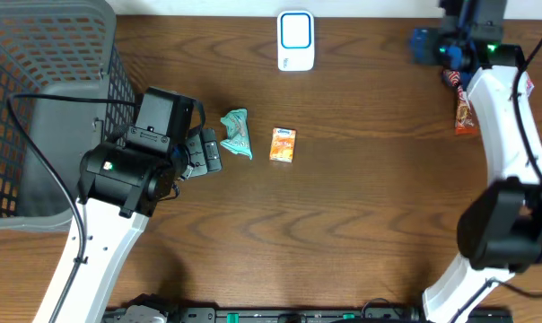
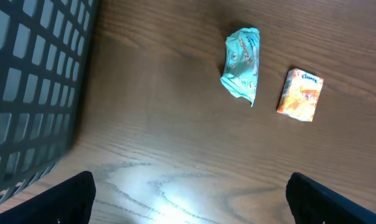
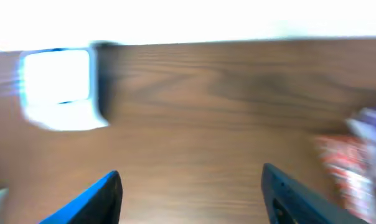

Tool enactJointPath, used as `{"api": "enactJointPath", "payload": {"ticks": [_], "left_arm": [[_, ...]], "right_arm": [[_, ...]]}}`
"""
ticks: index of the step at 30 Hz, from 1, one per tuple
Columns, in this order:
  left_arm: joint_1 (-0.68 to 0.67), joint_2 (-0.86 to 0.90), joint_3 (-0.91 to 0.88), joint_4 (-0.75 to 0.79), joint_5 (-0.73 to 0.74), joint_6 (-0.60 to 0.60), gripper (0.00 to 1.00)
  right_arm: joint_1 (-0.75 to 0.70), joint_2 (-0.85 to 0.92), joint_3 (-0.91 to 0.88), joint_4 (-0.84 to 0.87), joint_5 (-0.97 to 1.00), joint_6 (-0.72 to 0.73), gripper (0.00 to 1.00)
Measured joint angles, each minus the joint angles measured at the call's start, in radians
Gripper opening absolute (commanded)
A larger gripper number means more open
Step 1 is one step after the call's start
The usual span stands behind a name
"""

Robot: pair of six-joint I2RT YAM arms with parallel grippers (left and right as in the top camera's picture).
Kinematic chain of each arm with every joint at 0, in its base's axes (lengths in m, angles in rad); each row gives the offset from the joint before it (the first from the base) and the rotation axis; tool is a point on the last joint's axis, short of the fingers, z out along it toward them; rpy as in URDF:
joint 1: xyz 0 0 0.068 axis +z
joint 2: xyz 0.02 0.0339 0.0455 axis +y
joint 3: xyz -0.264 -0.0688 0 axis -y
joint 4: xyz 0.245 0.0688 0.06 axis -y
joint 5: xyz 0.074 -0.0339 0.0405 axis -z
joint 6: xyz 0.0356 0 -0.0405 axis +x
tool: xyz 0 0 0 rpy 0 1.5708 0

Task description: Scan the item barcode

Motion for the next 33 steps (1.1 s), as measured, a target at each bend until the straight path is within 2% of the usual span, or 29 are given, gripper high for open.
{"api": "enactJointPath", "payload": {"ticks": [5,8,14,15,17,22,24,25,29,33], "left_arm": [[0.000,0.000,0.000,0.000,0.000,0.000,0.98],[0.000,0.000,0.000,0.000,0.000,0.000,0.98],[0.000,0.000,0.000,0.000,0.000,0.000,0.98],[0.000,0.000,0.000,-0.001,0.000,0.000,0.98],[0.000,0.000,0.000,0.000,0.000,0.000,0.98],[0.000,0.000,0.000,0.000,0.000,0.000,0.98],[0.000,0.000,0.000,0.000,0.000,0.000,0.98],[0.000,0.000,0.000,0.000,0.000,0.000,0.98],[0.000,0.000,0.000,0.000,0.000,0.000,0.98],[0.000,0.000,0.000,0.000,0.000,0.000,0.98]], "right_arm": [[0.148,0.002,0.009,-0.145,-0.203,0.043,0.65],[0.244,0.055,0.008,-0.199,-0.232,0.087,0.72],[0.381,0.196,0.007,-0.219,-0.254,0.204,0.72],[0.397,0.222,0.007,-0.227,-0.256,0.226,0.71],[0.419,0.267,0.006,-0.248,-0.257,0.264,0.61],[0.445,0.340,0.004,-0.317,-0.261,0.307,0.61],[0.446,0.354,0.003,-0.343,-0.263,0.315,0.58],[0.446,0.361,0.003,-0.351,-0.263,0.320,0.55],[0.446,0.376,0.002,-0.362,-0.263,0.334,0.25],[0.446,0.378,0.002,-0.317,-0.267,0.336,0.20]]}}
